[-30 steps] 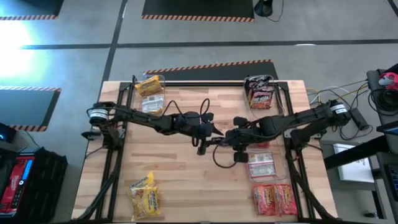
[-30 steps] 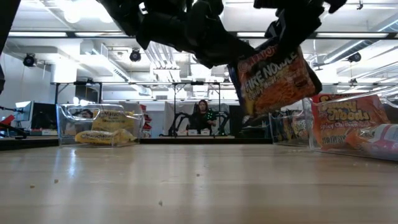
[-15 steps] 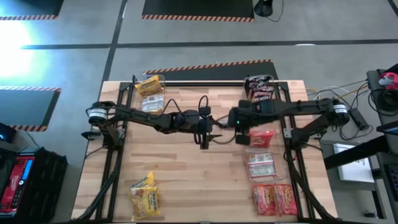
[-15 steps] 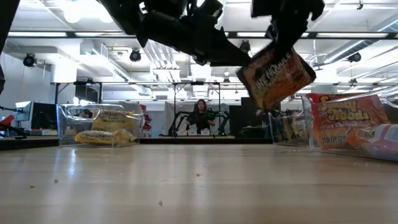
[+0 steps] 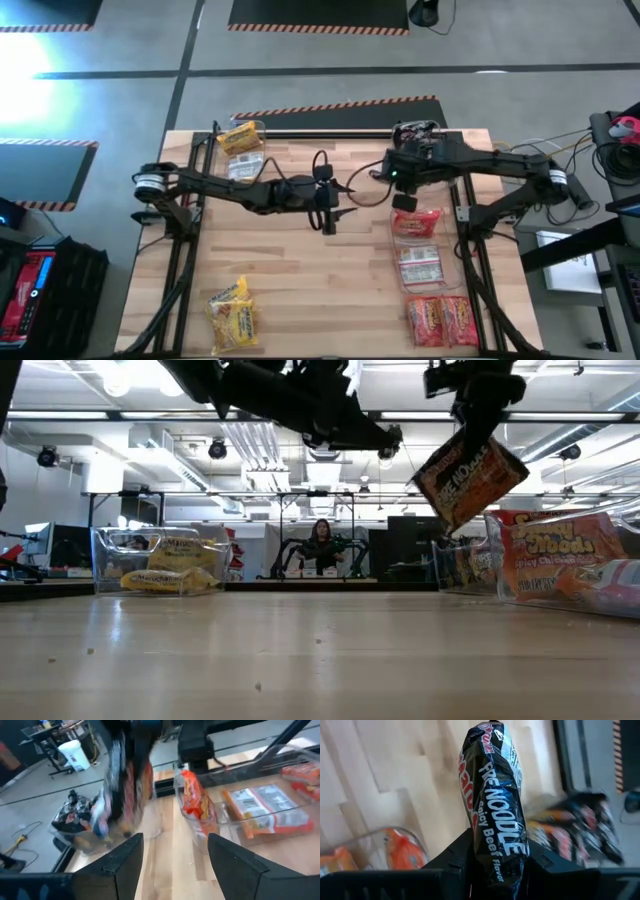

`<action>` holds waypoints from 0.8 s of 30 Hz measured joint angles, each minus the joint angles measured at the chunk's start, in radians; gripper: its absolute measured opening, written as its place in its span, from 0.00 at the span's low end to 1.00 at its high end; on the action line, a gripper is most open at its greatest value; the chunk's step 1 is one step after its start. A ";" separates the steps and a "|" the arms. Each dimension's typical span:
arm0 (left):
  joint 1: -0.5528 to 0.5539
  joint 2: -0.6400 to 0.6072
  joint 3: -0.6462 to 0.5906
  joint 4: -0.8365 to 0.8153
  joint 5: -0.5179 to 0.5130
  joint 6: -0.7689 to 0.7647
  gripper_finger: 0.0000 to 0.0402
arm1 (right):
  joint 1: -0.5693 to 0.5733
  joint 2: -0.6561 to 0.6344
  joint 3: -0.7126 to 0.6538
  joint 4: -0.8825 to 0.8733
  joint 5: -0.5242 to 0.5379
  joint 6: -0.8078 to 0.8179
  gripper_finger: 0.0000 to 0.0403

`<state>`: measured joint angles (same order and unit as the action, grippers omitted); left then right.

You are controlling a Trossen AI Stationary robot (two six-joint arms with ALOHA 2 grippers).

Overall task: Sort Maruchan noodles
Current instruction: Put the black noodle pack into the top right transparent bin

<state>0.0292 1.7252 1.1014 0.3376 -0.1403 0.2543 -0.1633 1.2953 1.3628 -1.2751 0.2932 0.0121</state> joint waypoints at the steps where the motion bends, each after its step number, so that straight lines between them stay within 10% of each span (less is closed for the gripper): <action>1: 0.000 0.002 -0.003 -0.001 -0.006 -0.001 0.51 | -0.012 -0.011 0.010 -0.026 0.009 0.001 0.24; 12: 0.001 0.009 -0.011 -0.002 -0.010 -0.012 0.51 | -0.218 -0.031 0.024 -0.215 0.062 -0.051 0.24; 24: 0.001 0.009 -0.033 -0.009 -0.010 -0.032 0.51 | -0.444 -0.030 0.010 -0.166 -0.142 -0.245 0.24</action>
<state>0.0299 1.7340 1.0687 0.3289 -0.1505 0.2226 -0.6072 1.2652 1.3729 -1.4412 0.1511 -0.2333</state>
